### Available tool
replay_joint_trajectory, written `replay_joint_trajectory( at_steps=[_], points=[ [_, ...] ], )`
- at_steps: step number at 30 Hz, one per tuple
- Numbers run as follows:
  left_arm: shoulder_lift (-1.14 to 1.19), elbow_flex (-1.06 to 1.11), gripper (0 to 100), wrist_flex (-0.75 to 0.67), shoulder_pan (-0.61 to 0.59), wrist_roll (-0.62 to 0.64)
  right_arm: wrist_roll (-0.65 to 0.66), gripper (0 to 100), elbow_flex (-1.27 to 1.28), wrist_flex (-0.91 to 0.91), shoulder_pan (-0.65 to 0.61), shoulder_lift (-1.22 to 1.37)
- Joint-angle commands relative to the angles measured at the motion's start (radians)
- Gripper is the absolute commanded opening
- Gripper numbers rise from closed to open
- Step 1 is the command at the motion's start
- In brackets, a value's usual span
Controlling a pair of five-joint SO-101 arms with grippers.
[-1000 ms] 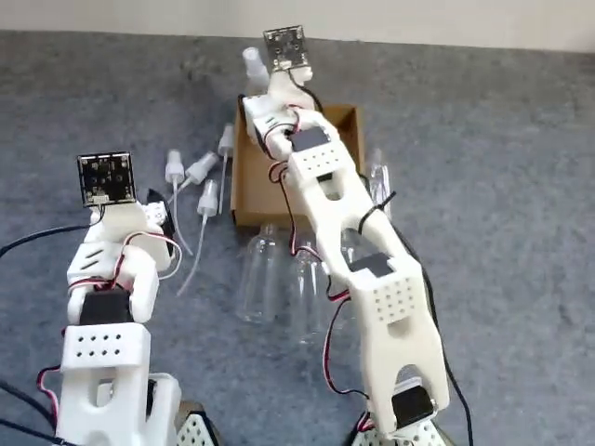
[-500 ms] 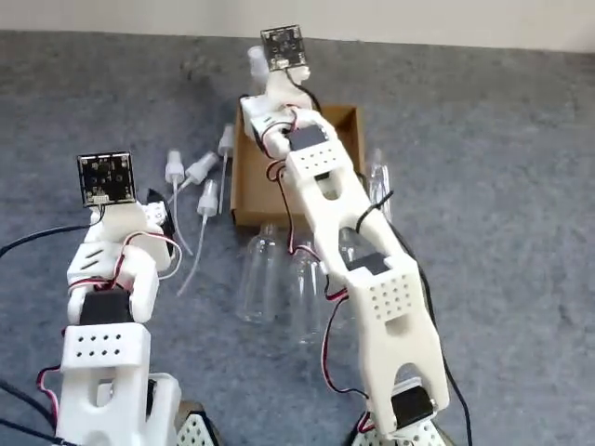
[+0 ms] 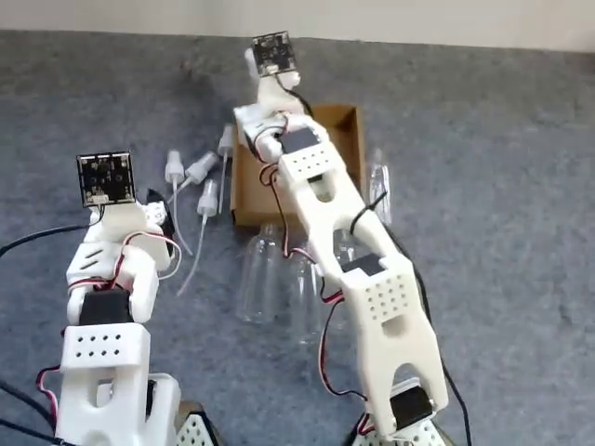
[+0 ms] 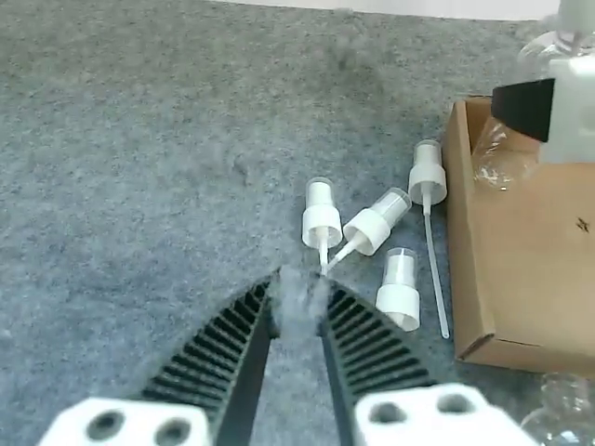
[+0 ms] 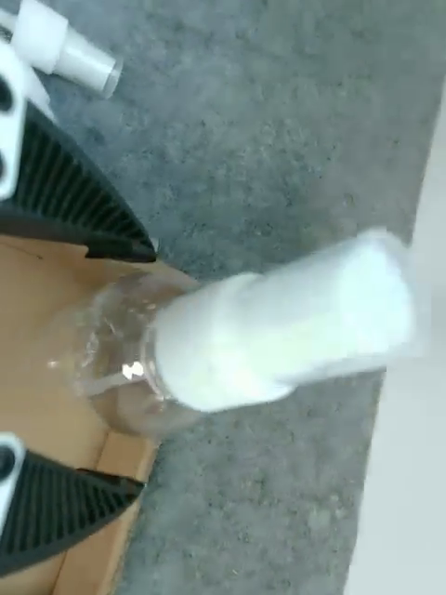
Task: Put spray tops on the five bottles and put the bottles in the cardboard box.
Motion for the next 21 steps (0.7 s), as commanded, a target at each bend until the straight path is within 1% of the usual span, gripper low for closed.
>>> replay_joint_trajectory(
  at_steps=[1,3,5,8,10,12,18,20,21],
  points=[
    [0.001,-0.054,1,-0.020,-0.007,0.012,-0.006,28.5,-0.111,0.008,-0.010,-0.031],
    [0.001,-0.054,1,-0.020,-0.007,0.012,-0.006,28.5,-0.162,0.045,-0.012,-0.033],
    [0.001,-0.054,1,-0.020,-0.007,0.012,-0.006,28.5,-0.245,0.122,-0.013,-0.033],
    [0.007,-0.054,1,-0.021,0.010,0.012,-0.006,28.3,-0.400,0.271,-0.012,-0.033],
    [0.007,-0.053,1,-0.018,0.021,0.012,-0.006,27.7,-0.526,0.404,-0.010,-0.033],
    [0.008,-0.053,1,-0.018,0.021,0.012,-0.006,24.1,-0.659,0.552,-0.010,-0.031],
    [0.008,-0.053,1,-0.020,0.021,0.012,-0.005,6.7,-1.027,0.932,-0.015,-0.028],
    [0.008,-0.053,1,-0.021,0.021,0.012,0.006,3.4,-1.112,1.035,-0.012,-0.036],
    [0.008,-0.053,1,-0.021,0.021,0.012,0.037,2.9,-1.141,1.078,-0.012,-0.047]
  ],
)
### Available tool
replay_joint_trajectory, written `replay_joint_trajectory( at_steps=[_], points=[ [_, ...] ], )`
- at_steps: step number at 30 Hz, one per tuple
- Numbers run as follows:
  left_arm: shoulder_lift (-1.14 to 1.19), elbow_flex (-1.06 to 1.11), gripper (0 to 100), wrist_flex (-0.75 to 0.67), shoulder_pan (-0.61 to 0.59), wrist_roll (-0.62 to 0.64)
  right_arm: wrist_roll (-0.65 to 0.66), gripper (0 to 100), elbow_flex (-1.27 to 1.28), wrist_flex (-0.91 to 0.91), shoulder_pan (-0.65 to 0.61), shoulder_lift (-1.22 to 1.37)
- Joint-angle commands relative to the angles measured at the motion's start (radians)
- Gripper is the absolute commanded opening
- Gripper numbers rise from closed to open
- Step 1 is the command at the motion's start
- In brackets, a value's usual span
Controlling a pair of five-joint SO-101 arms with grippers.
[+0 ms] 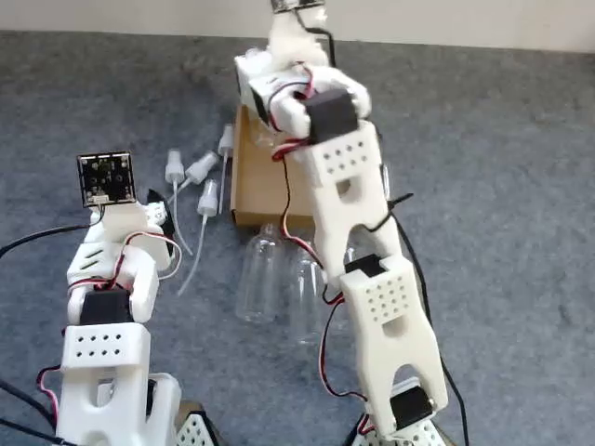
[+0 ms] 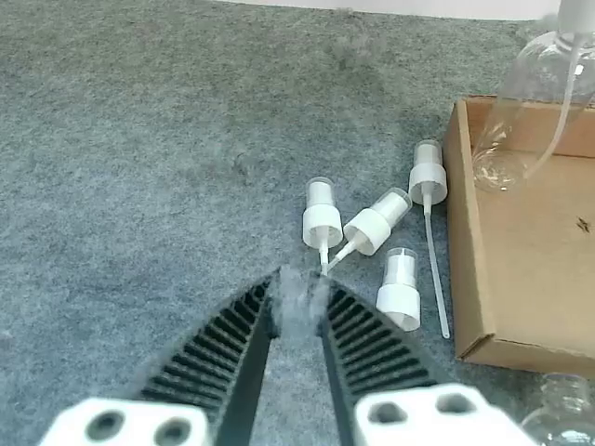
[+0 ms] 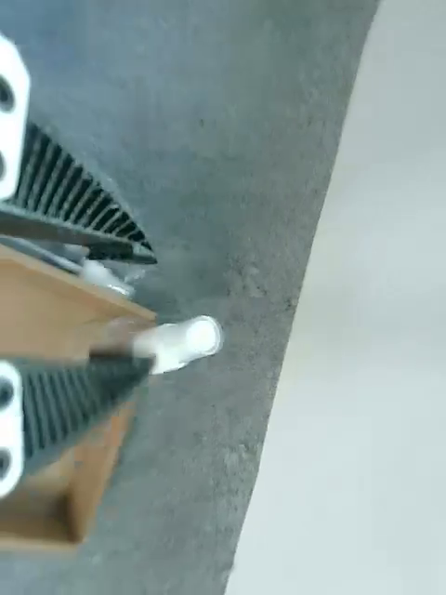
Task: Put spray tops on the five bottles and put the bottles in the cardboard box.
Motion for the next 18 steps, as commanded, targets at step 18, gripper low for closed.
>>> replay_joint_trajectory(
  at_steps=[18],
  points=[
    [0.008,-0.053,1,-0.021,0.021,0.012,0.218,2.7,0.177,0.282,0.501,-0.329]
  ],
)
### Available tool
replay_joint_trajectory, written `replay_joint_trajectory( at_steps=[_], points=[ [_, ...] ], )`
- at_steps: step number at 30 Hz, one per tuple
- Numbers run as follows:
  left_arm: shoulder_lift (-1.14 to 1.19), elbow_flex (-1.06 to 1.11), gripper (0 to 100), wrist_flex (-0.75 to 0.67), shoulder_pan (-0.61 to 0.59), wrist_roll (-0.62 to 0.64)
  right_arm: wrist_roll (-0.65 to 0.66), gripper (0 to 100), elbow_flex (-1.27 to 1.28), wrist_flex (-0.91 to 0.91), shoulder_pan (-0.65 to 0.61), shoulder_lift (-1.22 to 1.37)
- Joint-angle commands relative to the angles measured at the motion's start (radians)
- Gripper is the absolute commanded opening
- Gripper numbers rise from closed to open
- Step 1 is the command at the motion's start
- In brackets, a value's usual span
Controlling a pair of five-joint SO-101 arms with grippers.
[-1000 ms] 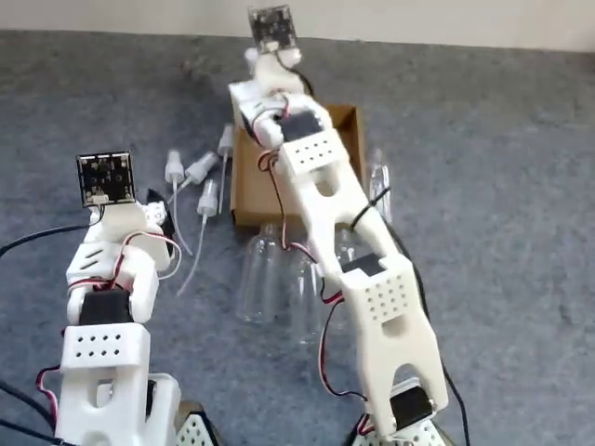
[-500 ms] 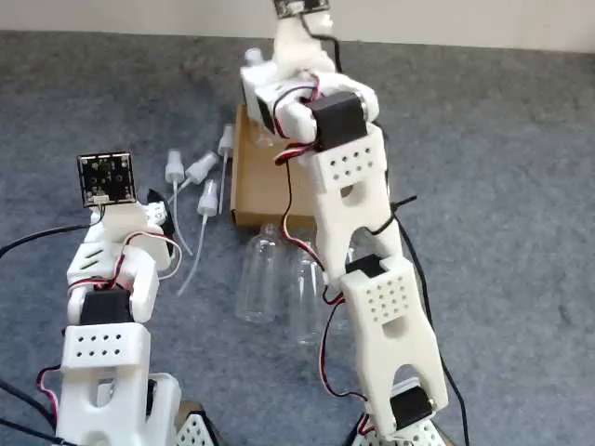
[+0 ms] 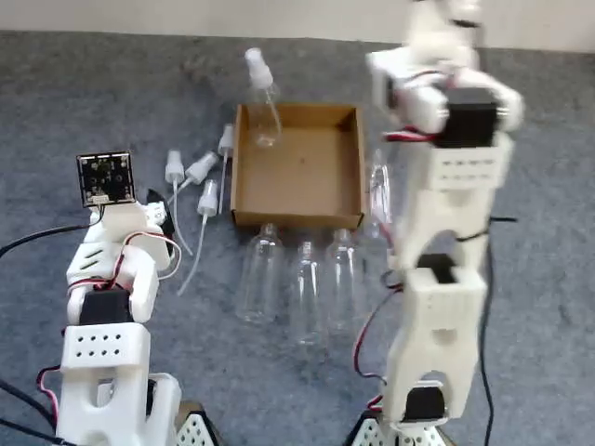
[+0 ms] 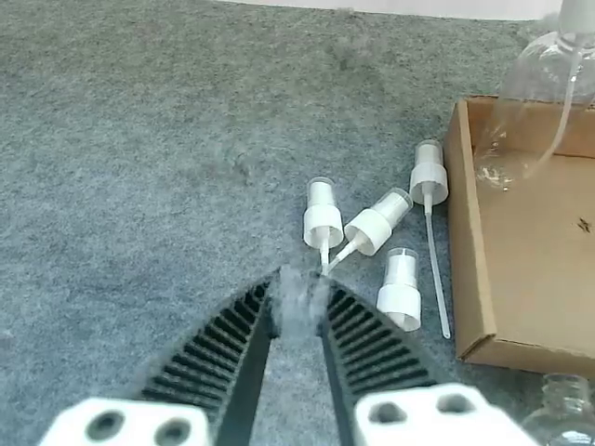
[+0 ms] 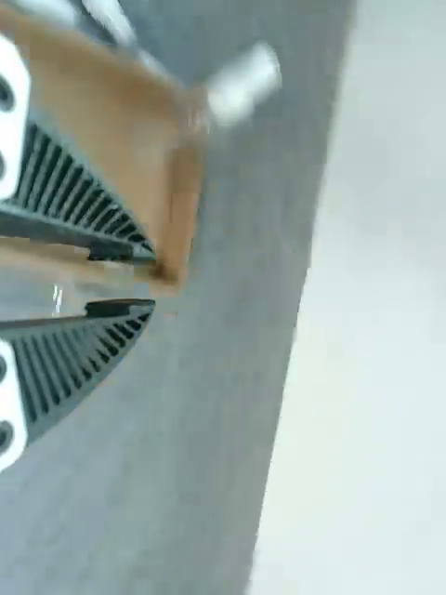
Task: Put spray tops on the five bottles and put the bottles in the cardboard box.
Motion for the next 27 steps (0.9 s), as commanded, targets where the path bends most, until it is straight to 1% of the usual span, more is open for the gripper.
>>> replay_joint_trajectory(
  at_steps=[1,5,8,10,13,14,19,27],
  points=[
    [0.008,-0.053,1,-0.021,0.022,0.012,0.015,2.8,0.243,0.024,0.105,-0.117],
    [0.008,-0.051,1,-0.021,0.022,0.012,0.146,2.8,0.625,0.021,0.127,-0.229],
    [0.008,-0.051,1,-0.021,0.024,0.012,0.146,3.3,0.875,-0.035,0.105,-0.268],
    [0.008,-0.051,1,-0.021,0.024,0.012,0.138,8.1,0.986,-0.097,0.096,-0.269],
    [0.008,-0.051,1,-0.021,0.024,0.012,0.095,18.9,1.089,-0.196,0.062,-0.266],
    [0.008,-0.051,1,-0.021,0.024,0.012,0.095,20.5,1.116,-0.220,0.044,-0.266],
    [0.008,-0.051,1,-0.021,0.024,0.012,0.078,20.8,1.219,-0.318,-0.005,-0.266],
    [0.008,-0.051,1,-0.021,0.024,0.012,0.055,21.0,1.348,-0.476,-0.012,-0.265]
  ],
)
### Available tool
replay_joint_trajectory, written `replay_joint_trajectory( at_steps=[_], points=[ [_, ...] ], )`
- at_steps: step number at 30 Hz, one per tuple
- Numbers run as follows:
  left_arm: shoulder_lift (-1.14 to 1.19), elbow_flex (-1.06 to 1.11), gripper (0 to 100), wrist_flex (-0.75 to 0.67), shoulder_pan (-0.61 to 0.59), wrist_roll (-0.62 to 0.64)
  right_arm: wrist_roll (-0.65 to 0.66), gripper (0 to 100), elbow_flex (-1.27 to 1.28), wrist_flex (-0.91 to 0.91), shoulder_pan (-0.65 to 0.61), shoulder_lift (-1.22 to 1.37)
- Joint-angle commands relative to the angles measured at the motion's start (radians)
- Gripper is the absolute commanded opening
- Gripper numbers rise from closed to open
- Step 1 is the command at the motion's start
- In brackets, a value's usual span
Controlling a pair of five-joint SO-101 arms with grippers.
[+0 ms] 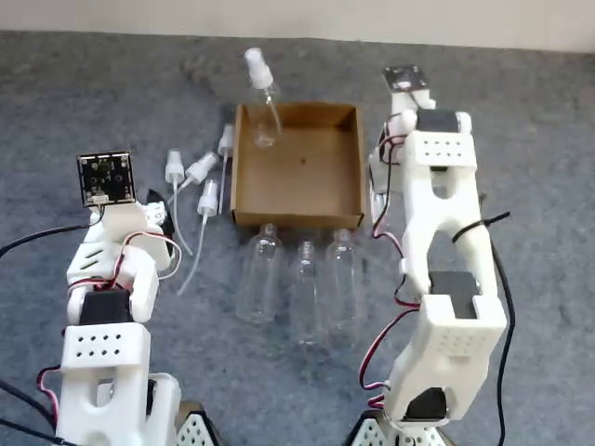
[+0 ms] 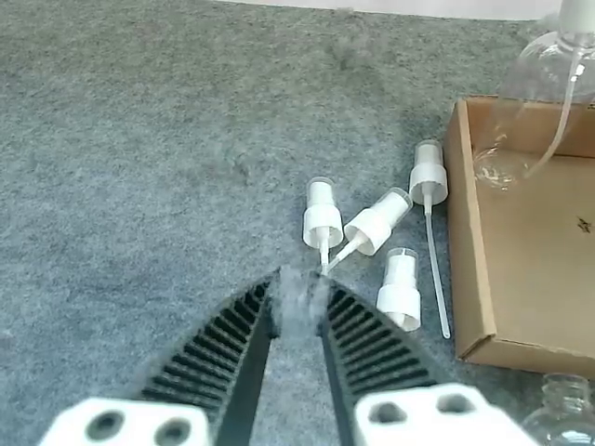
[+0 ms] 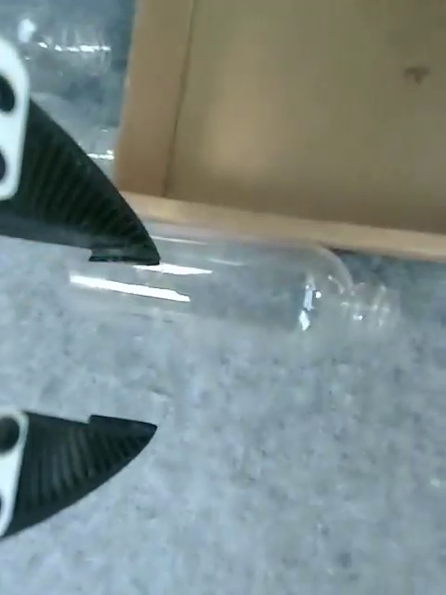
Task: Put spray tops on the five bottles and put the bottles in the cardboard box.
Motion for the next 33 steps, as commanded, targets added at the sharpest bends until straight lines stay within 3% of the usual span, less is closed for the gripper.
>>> replay_joint_trajectory(
  at_steps=[1,6,18,22,24,29,33],
  points=[
    [0.008,-0.051,1,-0.021,0.024,0.012,-0.012,21.0,0.033,-0.091,-0.013,-0.064],
    [0.008,-0.051,1,-0.021,0.024,0.012,-0.012,21.0,0.108,-0.176,-0.013,-0.061],
    [0.008,-0.051,1,-0.021,0.024,0.012,-0.014,20.2,0.122,-0.174,0.033,0.085],
    [0.008,-0.051,1,-0.021,0.024,0.012,-0.003,6.4,0.119,-0.088,0.094,0.082],
    [0.010,-0.053,1,-0.021,0.024,0.012,0.044,0.1,0.119,-0.051,0.124,0.068],
    [0.028,-0.107,0,-0.014,0.022,-0.011,0.157,0.5,0.188,0.038,0.153,-0.050],
    [0.223,-0.297,0,0.143,0.021,-0.058,0.262,0.4,0.412,-0.001,0.177,-0.240]
  ],
)
